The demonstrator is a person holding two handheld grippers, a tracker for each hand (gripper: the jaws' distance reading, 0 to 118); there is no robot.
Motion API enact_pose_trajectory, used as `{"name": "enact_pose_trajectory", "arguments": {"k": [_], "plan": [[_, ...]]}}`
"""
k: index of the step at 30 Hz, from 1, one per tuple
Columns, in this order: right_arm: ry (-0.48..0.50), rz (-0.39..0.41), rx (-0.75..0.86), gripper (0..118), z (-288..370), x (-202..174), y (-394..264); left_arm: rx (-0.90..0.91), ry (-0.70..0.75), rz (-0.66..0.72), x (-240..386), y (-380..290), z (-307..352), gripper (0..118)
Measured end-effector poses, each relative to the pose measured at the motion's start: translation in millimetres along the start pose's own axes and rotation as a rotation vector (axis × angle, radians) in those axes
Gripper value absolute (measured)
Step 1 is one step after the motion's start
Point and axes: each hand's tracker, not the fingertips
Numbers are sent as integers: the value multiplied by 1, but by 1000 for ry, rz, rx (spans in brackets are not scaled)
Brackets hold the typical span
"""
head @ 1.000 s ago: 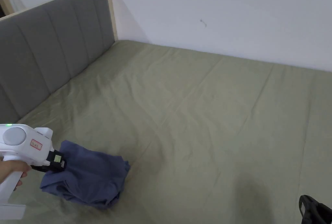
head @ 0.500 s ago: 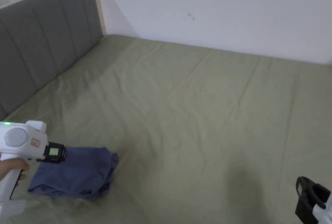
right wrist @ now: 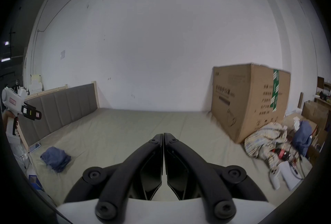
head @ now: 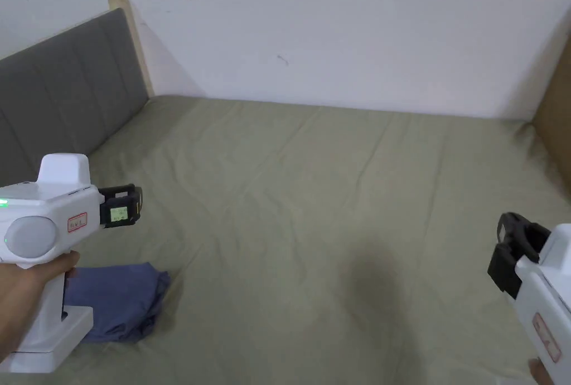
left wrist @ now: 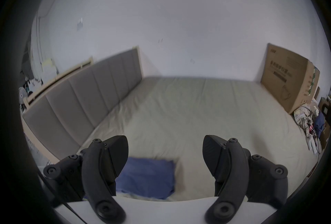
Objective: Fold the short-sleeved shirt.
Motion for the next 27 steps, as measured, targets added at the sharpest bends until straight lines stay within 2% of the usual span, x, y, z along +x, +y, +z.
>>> {"name": "enact_pose_trajectory", "arguments": {"k": [2,8,15,18,21,22,27], "plan": [[-18,28,31,1,7,10,8,82,-40,-1,26,6,22,91],[-61,35,84,1,24,38,24,285,-67,10,98,6,61,90],[-96,62,125,1,36,57,29,411,-111,-15,163,-10,72,84],[-106,74,138,1,40,60,30,437,-152,28,178,-15,75,68],[-113,82,146,1,45,63,31,462,-143,24,189,-20,74,17],[-116,80,149,1,46,64,31,472,-148,26,190,-20,75,6],[-120,73,157,1,51,68,30,484,-163,33,199,-22,82,1]]}}
